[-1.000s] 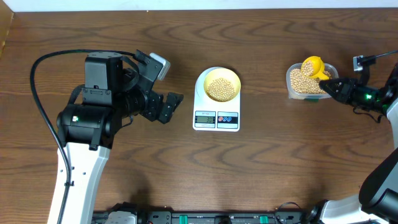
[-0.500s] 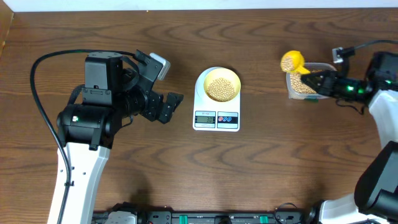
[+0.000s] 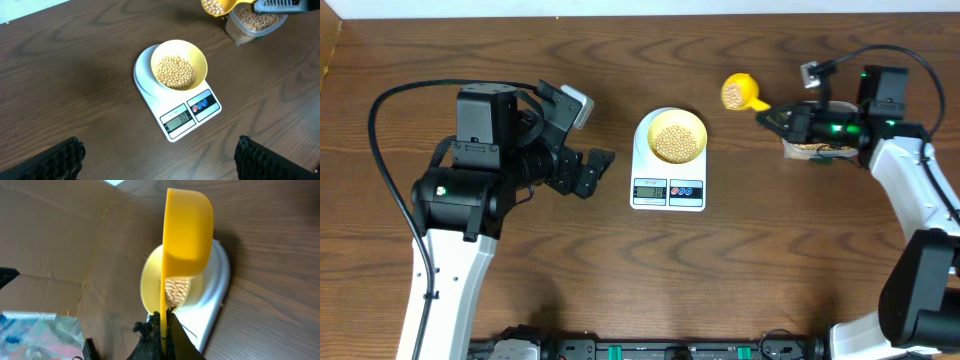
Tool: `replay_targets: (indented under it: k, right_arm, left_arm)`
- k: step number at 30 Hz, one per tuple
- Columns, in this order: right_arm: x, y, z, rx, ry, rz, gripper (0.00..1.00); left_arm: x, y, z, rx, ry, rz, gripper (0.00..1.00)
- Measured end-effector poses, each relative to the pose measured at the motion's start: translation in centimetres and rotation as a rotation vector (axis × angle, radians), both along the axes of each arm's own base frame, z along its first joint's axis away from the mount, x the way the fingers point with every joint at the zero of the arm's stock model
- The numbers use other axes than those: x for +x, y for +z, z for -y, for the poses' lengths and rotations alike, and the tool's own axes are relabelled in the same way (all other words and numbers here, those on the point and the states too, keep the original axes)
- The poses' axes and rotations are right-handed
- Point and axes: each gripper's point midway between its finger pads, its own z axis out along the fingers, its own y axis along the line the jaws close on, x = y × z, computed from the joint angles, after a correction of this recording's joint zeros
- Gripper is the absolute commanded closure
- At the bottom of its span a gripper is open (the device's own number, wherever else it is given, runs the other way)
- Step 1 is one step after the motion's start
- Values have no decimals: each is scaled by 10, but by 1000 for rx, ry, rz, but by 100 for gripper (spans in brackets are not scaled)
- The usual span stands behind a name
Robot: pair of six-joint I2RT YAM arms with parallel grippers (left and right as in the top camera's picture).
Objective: Scoop item into bowl and weigh 50g on scale
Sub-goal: 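Lift the filled scoop with the right gripper toward the yellow bowl, then tip the scoop with the right gripper to pour beans into the bowl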
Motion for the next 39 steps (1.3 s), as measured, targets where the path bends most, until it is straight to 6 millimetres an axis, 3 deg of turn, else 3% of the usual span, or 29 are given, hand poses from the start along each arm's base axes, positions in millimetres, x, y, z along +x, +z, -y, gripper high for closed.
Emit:
replay_targets:
  k: [9, 18, 39]
  right_arm:
    - [-7, 6, -47, 7, 101, 37, 99]
    - [-15, 0, -79, -45, 150, 52, 99]
    - [-11, -7, -80, -144, 178, 162, 99]
  left_arm:
    - [0, 0, 0, 0, 0, 0, 2]
    - [0, 0, 0, 0, 0, 0, 3]
    - [0, 0, 0, 0, 0, 0, 2]
